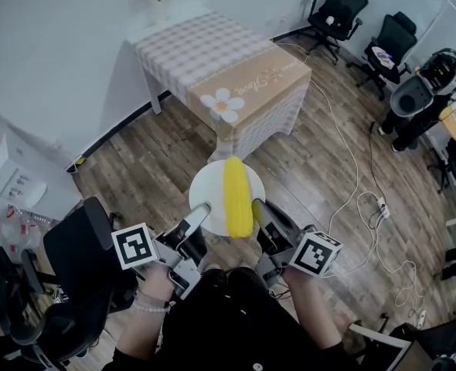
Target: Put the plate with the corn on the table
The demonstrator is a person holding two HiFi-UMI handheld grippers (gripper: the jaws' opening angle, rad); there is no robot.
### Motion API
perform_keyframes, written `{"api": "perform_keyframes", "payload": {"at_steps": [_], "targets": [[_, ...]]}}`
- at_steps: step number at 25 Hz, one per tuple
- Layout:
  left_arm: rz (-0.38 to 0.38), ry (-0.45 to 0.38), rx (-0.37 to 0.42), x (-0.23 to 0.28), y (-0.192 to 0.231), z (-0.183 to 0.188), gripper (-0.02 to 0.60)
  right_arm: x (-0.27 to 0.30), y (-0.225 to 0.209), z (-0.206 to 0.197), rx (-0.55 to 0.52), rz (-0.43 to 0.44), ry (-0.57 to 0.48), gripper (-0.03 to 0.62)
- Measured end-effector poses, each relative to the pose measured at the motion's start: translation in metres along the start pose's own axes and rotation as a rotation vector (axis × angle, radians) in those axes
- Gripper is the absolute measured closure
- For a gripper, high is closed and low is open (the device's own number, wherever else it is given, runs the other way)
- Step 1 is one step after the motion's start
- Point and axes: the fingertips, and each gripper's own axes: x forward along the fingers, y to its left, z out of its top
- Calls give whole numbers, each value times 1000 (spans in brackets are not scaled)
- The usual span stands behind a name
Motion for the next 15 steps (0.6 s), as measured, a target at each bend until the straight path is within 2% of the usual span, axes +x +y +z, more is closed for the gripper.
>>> {"api": "perform_keyframes", "payload": {"at_steps": [15], "targets": [[1,22,-1,-1,3,11,541,10,1,-2,4,-24,-14,500]]}}
